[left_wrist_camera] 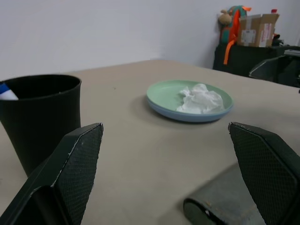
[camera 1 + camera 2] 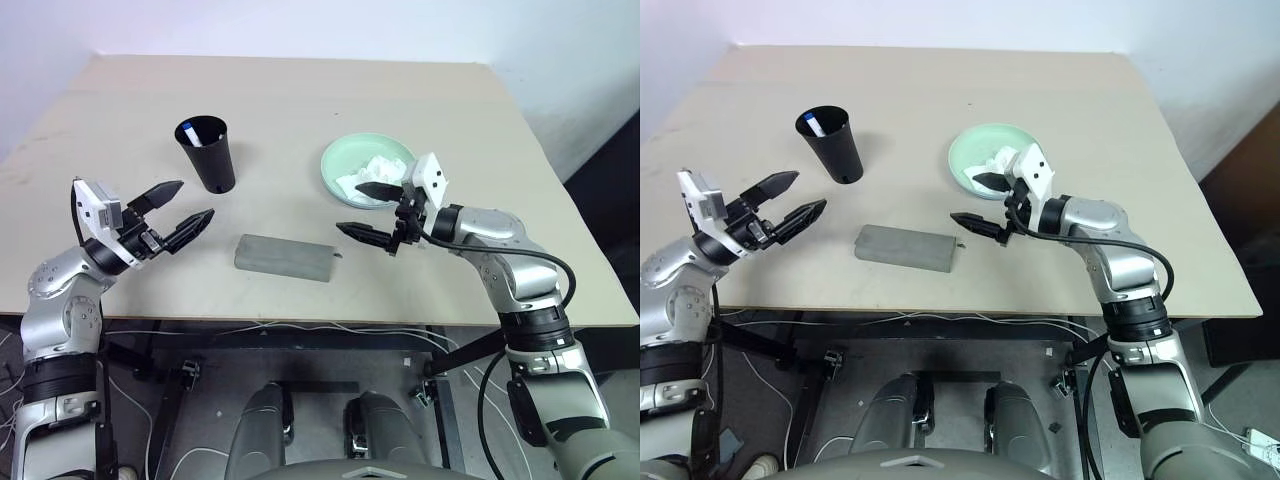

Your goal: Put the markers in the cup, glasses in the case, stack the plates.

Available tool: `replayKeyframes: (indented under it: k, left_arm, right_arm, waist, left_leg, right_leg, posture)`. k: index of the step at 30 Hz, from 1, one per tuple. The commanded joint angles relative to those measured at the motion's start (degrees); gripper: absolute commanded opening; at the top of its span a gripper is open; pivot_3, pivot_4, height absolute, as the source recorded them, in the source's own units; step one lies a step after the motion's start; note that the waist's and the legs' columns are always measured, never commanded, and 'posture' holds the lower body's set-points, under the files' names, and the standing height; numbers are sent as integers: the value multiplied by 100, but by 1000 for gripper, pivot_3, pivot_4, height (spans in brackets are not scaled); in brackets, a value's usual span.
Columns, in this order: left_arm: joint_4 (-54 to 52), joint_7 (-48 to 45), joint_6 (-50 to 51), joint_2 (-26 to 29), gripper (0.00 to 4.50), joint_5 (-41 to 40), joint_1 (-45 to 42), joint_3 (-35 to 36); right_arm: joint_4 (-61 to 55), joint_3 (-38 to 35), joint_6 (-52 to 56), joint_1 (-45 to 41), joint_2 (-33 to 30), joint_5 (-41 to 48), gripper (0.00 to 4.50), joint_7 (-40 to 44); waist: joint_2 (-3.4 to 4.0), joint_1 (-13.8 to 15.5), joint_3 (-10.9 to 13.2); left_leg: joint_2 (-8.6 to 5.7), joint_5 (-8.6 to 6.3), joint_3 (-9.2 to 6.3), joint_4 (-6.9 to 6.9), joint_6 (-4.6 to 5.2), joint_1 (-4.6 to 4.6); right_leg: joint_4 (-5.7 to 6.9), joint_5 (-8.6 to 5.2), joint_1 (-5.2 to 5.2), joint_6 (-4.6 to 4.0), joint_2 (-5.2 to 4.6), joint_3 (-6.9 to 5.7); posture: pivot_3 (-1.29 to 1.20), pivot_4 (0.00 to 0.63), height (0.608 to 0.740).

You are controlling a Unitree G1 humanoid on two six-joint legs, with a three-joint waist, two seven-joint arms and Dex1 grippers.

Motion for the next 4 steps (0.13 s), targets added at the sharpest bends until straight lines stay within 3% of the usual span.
replayKeyframes:
  k: [1,4]
  left_arm:
    - [-228,127,-80,3,4470,20,83,116]
    - [-224,187,-169,-24,4470,95,134,79]
  right_arm:
    - [-96,-16,-31,0,-41,53,4500,9]
    - [-79,0,-32,-44,29,75,4500,-36]
  waist:
    - [0,1,0]
    - [0,2,0]
  left_leg:
    - [0,0,0,0,0,0]
    - [-1,-1,-1,0,0,2]
  right_leg:
    - [-1,0,-1,0,-1,0]
    - [-3,0,-5,-1,-3,0]
  posture:
    - [0,150,681]
    - [0,150,681]
